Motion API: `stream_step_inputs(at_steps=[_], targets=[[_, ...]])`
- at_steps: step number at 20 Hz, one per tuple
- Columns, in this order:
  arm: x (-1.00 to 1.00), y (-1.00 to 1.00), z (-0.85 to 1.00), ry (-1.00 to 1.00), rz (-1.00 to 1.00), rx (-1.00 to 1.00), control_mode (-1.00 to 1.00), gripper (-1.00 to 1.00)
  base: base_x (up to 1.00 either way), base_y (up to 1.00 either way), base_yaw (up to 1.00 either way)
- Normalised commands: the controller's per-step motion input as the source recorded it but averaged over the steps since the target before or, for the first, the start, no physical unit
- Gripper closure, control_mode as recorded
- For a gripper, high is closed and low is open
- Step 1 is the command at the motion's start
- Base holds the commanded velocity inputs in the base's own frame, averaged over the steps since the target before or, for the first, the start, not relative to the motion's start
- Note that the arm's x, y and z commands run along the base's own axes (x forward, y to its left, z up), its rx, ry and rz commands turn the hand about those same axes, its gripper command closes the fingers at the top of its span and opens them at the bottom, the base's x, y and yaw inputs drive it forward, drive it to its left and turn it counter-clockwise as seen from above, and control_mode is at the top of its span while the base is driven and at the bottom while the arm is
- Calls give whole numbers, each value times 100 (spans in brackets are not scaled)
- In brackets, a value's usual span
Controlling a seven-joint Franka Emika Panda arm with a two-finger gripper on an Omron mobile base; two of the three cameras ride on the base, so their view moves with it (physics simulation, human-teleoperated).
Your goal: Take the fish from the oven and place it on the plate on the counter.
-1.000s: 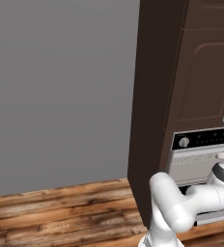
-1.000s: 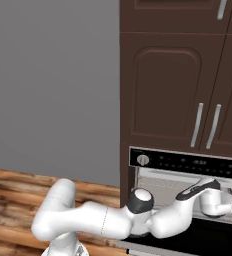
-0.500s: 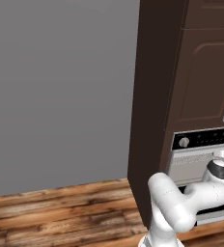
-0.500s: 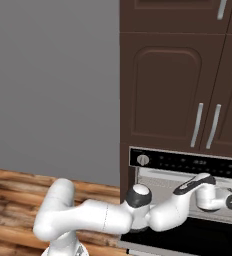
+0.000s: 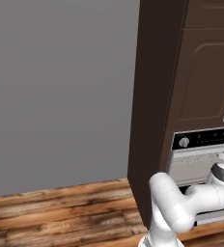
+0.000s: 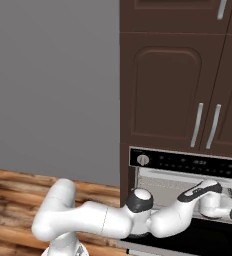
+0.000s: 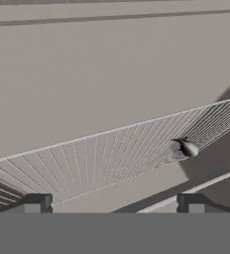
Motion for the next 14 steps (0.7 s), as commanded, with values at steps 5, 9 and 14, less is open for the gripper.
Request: stream_step_inputs(at_steps=[5, 9, 14], targets=[[-16, 0, -100, -21, 3, 0, -100, -100, 0, 0, 0], [-6, 0, -100, -25, 6, 0, -100, -100, 0, 0, 0], [-18, -4, -100, -22, 10, 0, -100, -100, 0, 0, 0]])
